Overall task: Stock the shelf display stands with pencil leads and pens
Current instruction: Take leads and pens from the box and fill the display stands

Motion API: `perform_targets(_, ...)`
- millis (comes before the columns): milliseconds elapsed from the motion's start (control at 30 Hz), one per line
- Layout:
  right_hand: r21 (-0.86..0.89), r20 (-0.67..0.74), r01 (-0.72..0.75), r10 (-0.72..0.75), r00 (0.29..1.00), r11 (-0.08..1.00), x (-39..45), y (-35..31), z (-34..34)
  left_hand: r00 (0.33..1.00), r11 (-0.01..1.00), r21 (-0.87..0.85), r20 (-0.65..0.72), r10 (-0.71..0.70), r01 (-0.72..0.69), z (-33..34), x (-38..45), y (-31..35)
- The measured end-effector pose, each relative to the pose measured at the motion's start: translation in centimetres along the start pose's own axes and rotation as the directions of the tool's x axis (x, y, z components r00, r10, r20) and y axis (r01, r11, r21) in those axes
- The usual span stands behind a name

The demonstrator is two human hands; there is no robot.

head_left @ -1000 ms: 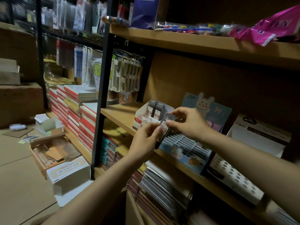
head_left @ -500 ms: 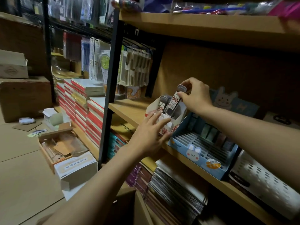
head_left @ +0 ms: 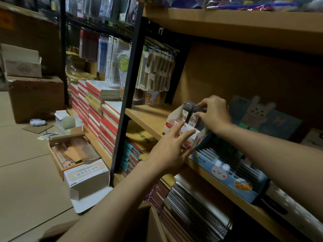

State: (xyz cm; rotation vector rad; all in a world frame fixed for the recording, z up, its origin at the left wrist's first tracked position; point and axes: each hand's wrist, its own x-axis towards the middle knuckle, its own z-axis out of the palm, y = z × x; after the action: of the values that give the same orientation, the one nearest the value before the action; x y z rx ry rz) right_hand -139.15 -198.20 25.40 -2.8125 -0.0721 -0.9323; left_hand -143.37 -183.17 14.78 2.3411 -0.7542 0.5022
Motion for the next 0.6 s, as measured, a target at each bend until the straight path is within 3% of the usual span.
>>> perform_targets(133,-0.085,0.027,-0.008,0.01,1.0,0.996,-0.4,-0.1,0.2,1.0,1.0,-0.005,-0.013,0.019,-0.019,0.1,-0.1,0.0)
perform_targets(267,-0.109,0.067,0.014,-0.007,0.998,0.994,-0.5,-0.5,-1.1,0.998,0.999,-0.034,0.059,0.015,-0.013,-0.6,-0.6,0.4)
perform_targets(333,0.027,0.019,-0.006,0.005,1.0,1.0,-1.2,-0.7,-2.5,0.998,0.996,-0.092,0.061,0.022,-0.017,-1.1,-1.4,0.7)
perform_targets(433,0.282,-0.054,0.007,0.009,0.998,0.959,-4.7,-1.4,-4.5,0.998,0.986,-0.167,-0.053,0.017,-0.025,-1.8,-2.9,1.4)
perform_targets(533,0.518,-0.023,0.052,-0.047,0.999,0.854,-11.9,-2.6,-4.8,0.988,0.904,-0.418,-0.078,-0.136,0.092,-1.6,-5.2,1.8)
perform_targets(600,0.6,0.03,0.055,-0.091,0.995,0.798,-17.2,-3.3,-3.8,0.959,0.783,-0.57,0.033,-0.281,0.248,-1.0,-7.4,1.4)
